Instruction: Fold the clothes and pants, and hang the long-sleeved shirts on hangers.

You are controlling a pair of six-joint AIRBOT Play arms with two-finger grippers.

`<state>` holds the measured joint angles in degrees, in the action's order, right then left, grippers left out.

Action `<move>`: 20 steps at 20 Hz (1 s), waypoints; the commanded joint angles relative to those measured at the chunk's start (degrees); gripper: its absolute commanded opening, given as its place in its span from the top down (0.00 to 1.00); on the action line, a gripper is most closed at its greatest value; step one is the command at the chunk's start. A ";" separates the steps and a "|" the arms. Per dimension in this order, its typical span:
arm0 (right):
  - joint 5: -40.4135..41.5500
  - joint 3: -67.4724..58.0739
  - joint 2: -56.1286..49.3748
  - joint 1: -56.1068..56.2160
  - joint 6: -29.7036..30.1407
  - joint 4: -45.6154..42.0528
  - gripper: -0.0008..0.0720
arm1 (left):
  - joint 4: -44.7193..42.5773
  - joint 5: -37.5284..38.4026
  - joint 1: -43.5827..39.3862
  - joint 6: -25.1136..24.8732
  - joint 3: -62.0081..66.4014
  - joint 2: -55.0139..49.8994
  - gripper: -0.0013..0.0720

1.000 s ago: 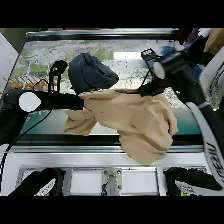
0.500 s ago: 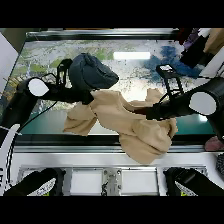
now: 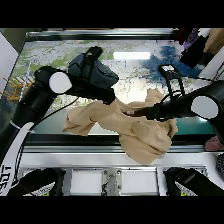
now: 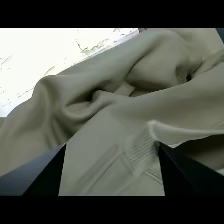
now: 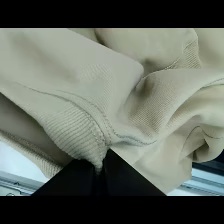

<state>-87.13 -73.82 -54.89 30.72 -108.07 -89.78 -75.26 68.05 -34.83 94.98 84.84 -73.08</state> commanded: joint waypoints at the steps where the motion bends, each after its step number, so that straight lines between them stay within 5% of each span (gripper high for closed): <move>1: 0.28 0.02 0.09 0.07 0.02 -0.02 0.94 | -7.06 6.86 -6.88 2.43 8.92 -6.40 0.16; 5: 0.28 0.02 0.11 0.07 0.02 0.00 0.94 | -10.91 16.37 -9.86 2.60 16.94 -12.72 0.16; 10: 0.24 0.02 0.11 0.07 0.02 0.00 0.94 | -16.74 19.67 -10.78 5.01 14.97 -12.41 0.16; 20: 0.26 0.02 0.09 0.07 0.02 0.02 0.94 | -20.94 12.76 -8.15 11.28 1.81 -7.63 0.16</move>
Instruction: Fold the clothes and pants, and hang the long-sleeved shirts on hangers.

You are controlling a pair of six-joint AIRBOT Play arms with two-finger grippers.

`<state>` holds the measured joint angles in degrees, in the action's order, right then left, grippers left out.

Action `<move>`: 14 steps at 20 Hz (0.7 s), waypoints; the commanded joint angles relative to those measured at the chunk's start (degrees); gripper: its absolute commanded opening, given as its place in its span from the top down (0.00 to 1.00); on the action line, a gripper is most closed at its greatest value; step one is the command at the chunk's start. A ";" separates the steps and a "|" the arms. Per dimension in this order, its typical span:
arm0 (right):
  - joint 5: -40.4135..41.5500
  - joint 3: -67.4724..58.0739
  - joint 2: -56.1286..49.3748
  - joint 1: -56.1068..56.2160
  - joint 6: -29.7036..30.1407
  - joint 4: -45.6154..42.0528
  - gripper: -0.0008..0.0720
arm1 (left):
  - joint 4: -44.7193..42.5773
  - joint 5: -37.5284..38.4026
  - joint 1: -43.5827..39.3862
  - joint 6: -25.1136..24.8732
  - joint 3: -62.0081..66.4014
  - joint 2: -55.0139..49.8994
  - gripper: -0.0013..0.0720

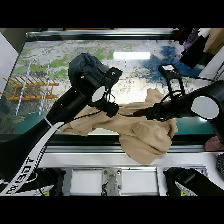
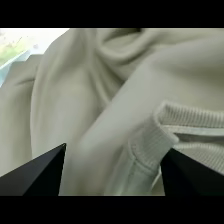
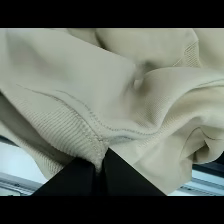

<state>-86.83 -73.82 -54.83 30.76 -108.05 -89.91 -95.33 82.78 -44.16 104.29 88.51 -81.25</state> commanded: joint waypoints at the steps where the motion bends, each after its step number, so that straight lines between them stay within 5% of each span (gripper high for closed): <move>1: -0.04 0.02 0.02 0.02 0.00 0.15 0.94 | -0.44 -1.95 1.64 2.34 -1.84 0.44 0.16; 5: -0.02 0.02 0.02 0.02 -0.02 0.15 0.94 | 7.85 -4.22 0.96 4.13 -1.79 0.55 0.16; 14: -0.07 0.02 0.02 0.04 -0.07 0.22 0.94 | 7.89 -4.57 1.29 6.14 3.17 -0.39 0.16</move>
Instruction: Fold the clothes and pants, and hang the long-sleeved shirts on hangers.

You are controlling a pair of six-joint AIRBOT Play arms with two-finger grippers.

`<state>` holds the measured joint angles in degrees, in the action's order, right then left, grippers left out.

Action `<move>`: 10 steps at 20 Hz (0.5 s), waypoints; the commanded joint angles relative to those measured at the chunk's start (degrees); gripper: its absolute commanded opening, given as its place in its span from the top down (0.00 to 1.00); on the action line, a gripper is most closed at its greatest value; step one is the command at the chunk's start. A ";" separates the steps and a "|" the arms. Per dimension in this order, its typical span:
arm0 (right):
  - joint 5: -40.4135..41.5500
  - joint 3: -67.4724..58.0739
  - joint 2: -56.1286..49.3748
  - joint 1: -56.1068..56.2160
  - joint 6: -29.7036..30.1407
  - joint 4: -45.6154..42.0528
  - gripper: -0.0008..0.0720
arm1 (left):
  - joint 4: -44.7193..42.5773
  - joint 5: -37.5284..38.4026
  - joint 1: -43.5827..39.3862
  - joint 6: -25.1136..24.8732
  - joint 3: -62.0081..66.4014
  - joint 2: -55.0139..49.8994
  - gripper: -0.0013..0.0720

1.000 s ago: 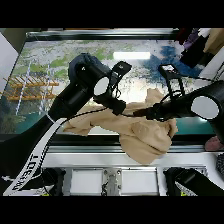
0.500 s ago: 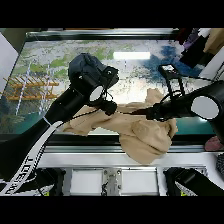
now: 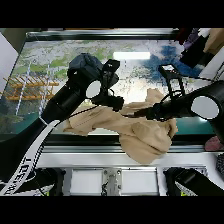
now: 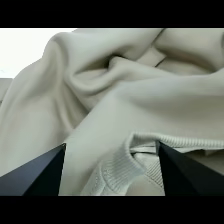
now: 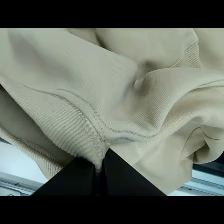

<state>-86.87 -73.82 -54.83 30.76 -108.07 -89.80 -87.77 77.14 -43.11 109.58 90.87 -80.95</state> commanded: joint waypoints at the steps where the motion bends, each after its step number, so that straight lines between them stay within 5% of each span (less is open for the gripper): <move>1: -0.07 0.02 0.02 0.04 -0.04 0.09 0.94 | 0.28 2.23 0.22 0.85 0.81 -1.49 0.16; 6: -0.20 0.02 0.04 0.02 0.00 0.04 0.94 | -4.72 6.29 -1.22 2.64 0.81 -5.70 0.16; 7: -0.20 0.02 0.04 0.02 0.00 0.04 0.94 | -7.08 7.50 -1.51 2.97 0.79 -5.73 0.25; 8: -0.17 0.02 0.04 0.02 0.02 0.00 0.94 | -9.35 8.31 -1.68 2.95 0.81 -5.29 0.52; 10: 0.02 -0.20 0.00 -0.04 0.26 -1.88 0.94 | -11.34 8.31 -1.66 2.75 0.92 -2.75 0.88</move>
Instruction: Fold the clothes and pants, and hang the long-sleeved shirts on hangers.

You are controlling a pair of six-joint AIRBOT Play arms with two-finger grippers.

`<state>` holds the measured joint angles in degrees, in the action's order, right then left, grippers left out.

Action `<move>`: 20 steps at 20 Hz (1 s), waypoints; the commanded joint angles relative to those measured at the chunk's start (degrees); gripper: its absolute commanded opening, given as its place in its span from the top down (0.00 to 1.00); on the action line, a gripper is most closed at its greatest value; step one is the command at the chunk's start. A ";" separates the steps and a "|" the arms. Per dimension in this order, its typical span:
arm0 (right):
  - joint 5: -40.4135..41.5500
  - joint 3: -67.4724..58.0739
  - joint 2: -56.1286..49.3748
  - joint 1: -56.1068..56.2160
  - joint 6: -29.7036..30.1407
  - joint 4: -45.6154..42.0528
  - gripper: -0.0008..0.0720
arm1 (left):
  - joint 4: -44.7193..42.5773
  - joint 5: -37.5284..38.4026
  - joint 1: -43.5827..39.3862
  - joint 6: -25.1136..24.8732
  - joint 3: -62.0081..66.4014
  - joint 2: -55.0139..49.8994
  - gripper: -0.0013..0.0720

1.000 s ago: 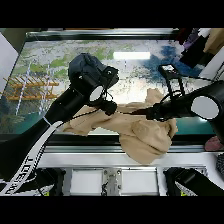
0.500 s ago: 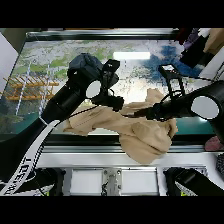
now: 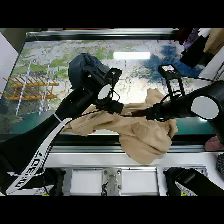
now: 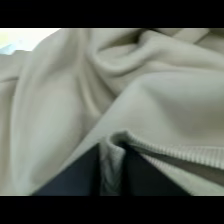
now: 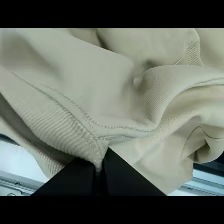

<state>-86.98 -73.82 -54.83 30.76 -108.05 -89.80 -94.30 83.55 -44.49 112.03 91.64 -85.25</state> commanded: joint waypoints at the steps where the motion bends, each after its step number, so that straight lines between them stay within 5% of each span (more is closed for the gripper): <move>1: -0.04 -0.96 -0.04 -0.44 0.26 -3.08 0.94 | -4.94 1.36 -0.28 -0.17 0.72 3.54 0.91; 7: -5.27 -11.02 -1.20 -2.08 1.70 -4.00 0.94 | 2.16 1.92 -1.55 -3.80 6.99 15.98 0.95; 11: -13.09 -8.52 -0.39 0.79 -0.52 -4.04 0.94 | 11.50 0.55 -1.60 -3.56 -6.99 22.71 0.95; 19: -8.83 -4.04 -2.01 4.00 -4.72 -4.04 0.94 | 13.51 -9.64 1.55 -3.63 -21.44 24.30 0.95; 20: -8.85 -4.04 -2.14 4.00 -4.74 -4.04 0.94 | 13.49 -9.68 2.43 -3.63 -21.33 24.46 0.75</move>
<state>-96.36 -78.28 -56.29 34.44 -112.14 -93.89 -81.95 76.31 -43.81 108.42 72.16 -61.25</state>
